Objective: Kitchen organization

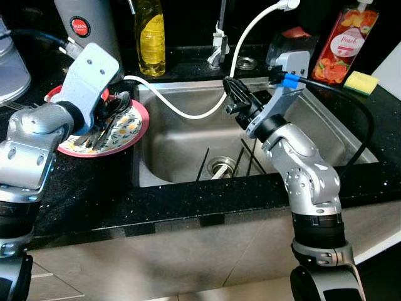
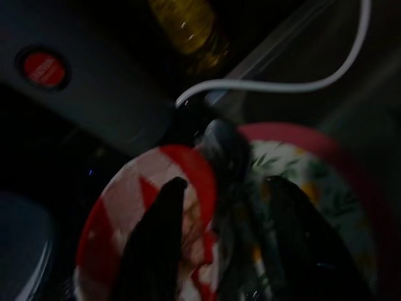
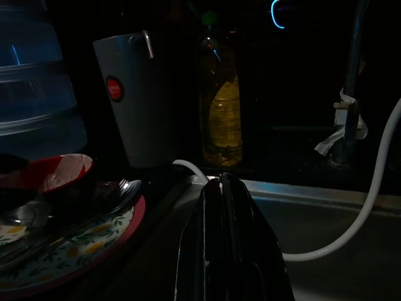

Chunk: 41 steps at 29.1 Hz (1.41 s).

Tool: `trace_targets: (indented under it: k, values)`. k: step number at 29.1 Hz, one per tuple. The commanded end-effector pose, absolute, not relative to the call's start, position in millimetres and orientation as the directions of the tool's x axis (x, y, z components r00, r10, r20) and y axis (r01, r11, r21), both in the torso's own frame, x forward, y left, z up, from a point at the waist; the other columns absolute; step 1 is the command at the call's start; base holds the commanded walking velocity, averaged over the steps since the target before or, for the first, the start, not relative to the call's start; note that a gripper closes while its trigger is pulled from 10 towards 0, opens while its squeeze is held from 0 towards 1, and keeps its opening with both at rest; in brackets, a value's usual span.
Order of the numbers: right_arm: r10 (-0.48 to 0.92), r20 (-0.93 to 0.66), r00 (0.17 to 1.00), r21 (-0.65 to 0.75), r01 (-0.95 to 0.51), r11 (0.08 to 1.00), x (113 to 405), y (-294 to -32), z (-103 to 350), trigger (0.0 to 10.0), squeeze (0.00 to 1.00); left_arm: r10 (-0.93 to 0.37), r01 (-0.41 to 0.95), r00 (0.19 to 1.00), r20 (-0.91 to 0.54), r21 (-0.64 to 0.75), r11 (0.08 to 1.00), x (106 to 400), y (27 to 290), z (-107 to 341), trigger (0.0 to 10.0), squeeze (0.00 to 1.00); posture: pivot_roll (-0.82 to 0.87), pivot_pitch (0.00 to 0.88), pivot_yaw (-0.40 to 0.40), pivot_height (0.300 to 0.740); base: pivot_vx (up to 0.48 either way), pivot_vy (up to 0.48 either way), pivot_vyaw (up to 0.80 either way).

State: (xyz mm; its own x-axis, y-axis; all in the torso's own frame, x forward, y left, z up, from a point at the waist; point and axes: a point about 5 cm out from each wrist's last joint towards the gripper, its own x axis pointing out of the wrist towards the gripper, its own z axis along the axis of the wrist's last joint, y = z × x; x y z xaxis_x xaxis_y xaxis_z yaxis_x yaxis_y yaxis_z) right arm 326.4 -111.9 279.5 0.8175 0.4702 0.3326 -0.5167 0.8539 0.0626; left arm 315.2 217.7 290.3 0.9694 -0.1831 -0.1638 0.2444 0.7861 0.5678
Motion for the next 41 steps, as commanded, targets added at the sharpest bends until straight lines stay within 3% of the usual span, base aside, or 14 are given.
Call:
trace_targets:
  k: [1, 12, 13, 22, 23, 24, 25, 26, 28, 41]
  values:
    - [0.465, 0.329, 0.822, 0.073, -0.513, 0.855, 327.8, -112.2, 277.1, 10.0, 0.0, -0.154, 0.234, 0.971, -0.184, 0.582, 0.779, 313.0, 226.4, 287.6, 10.0, 1.0, 0.12, 0.0, -0.006, 0.74, 0.0, 0.0, 0.0]
    - [0.479, 0.33, 0.813, 0.075, -0.529, 0.845, 331.1, -107.8, 277.8, 10.0, 0.0, -0.114, 0.216, 0.97, -0.213, 0.551, 0.806, 314.1, 237.9, 281.3, 10.0, 1.0, 0.14, 0.0, -0.025, 0.74, 0.0, 0.0, 0.0]
    - [0.483, 0.329, 0.811, 0.074, -0.532, 0.843, 331.3, -106.8, 277.5, 10.0, 0.0, -0.116, 0.223, 0.968, -0.224, 0.547, 0.807, 314.6, 239.1, 279.3, 10.0, 0.0, 0.14, 0.0, -0.026, 0.74, 0.0, 0.0, 0.0]
    - [0.492, 0.337, 0.803, 0.074, -0.543, 0.836, 334.9, -103.5, 278.9, 10.0, 0.0, -0.07, 0.228, 0.951, -0.301, 0.53, 0.817, 329.9, 252.3, 250.9, 10.0, 0.0, 0.16, 0.0, -0.033, 0.74, 0.0, 0.0, 0.0]
    - [0.493, 0.34, 0.801, 0.075, -0.546, 0.835, 335.5, -102.9, 279.3, 10.0, 0.0, -0.067, 0.221, 0.951, -0.302, 0.513, 0.83, 334.2, 254.1, 246.4, 9.4, 0.0, 0.16, 0.0, -0.033, 0.74, 0.0, 0.0, 0.0]
    - [0.493, 0.341, 0.8, 0.075, -0.546, 0.834, 335.9, -102.8, 279.3, 10.0, 0.0, -0.075, 0.218, 0.954, -0.289, 0.502, 0.837, 337.9, 254.1, 244.0, 6.5, 0.0, 0.16, 0.0, -0.036, 0.74, 0.0, 0.0, 0.0]
    - [0.493, 0.341, 0.8, 0.075, -0.546, 0.834, 336.0, -102.7, 279.1, 10.0, 0.0, -0.087, 0.22, 0.955, -0.283, 0.482, 0.848, 340.3, 253.5, 241.8, 5.0, 0.0, 0.16, 0.0, -0.034, 0.74, 0.0, 0.0, 0.0]
    - [0.493, 0.341, 0.8, 0.075, -0.546, 0.834, 336.0, -102.7, 279.1, 10.0, 0.0, -0.087, 0.22, 0.955, -0.283, 0.482, 0.848, 340.3, 253.5, 241.8, 5.0, 0.0, 0.16, 0.0, -0.034, 0.74, 0.0, 0.0, 0.0]
    - [0.491, 0.34, 0.802, 0.077, -0.544, 0.835, 335.5, -102.5, 278.2, 10.0, 0.0, -0.101, 0.227, 0.956, -0.276, 0.474, 0.851, 342.5, 252.1, 236.9, 0.0, 0.0, 0.16, 0.0, -0.024, 0.74, 0.0, 0.0, 0.0]
    - [0.479, 0.347, 0.806, 0.091, -0.537, 0.838, 335.6, -102.6, 275.3, 10.0, 0.0, -0.116, 0.21, 0.972, -0.206, 0.527, 0.824, 343.6, 251.7, 244.9, 0.0, 0.0, 0.17, 0.0, -0.011, 0.74, 0.0, 0.0, 0.0]
